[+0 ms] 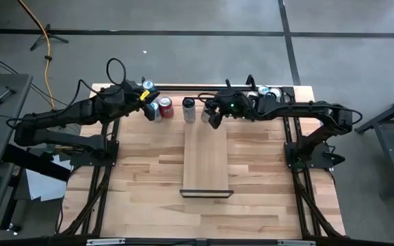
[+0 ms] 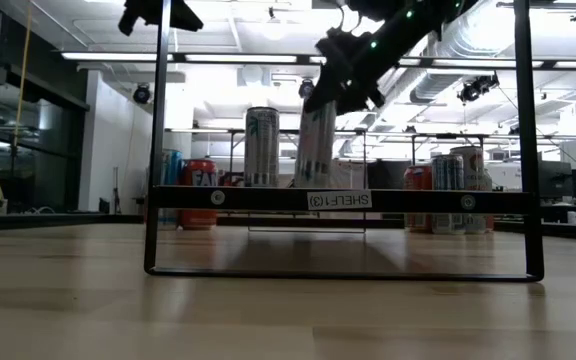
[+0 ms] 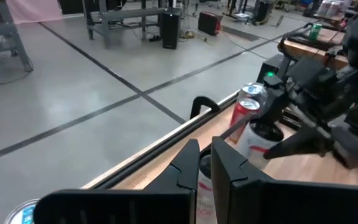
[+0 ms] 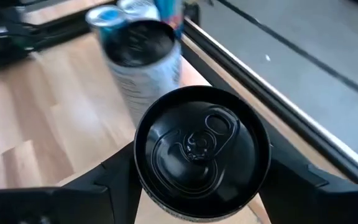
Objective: Place canned beverage on shelf
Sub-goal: Put the left white-pink soda can on the shelf aligned with the other white-pink soda can
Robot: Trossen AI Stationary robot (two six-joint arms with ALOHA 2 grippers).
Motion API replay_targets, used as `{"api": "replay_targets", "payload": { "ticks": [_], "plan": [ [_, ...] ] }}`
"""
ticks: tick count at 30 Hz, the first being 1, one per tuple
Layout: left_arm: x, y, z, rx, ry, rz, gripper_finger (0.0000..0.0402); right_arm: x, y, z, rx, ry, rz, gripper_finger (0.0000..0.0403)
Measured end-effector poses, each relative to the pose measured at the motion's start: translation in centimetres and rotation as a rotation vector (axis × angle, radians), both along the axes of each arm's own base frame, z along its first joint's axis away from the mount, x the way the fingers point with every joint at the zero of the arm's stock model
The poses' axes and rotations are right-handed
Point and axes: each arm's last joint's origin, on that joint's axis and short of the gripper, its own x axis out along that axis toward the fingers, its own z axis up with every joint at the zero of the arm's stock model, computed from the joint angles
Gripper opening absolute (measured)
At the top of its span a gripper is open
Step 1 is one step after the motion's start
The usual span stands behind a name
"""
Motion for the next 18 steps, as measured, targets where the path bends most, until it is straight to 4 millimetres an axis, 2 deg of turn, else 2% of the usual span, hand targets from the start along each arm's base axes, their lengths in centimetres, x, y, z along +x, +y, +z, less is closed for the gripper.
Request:
{"api": "replay_targets", "payload": {
  "ticks": [3, 10, 18],
  "plan": [
    [0.0, 0.0, 0.0, 0.016, 0.014, -0.004, 0.0, 0.7, -0.2, -0.5, 0.032, 0.016, -0.039, 0.0246],
    [0.0, 0.0, 0.0, 0.029, 0.026, -0.008, 0.0, 3.3, -1.2, 0.9, 0.013, 0.138, -0.035, 0.0246],
    [0.0, 0.0, 0.0, 0.022, 0.02, -0.011, 0.0, 5.4, -2.4, 0.8, 0.059, 0.224, -0.016, 0.0246]
  ]
}}
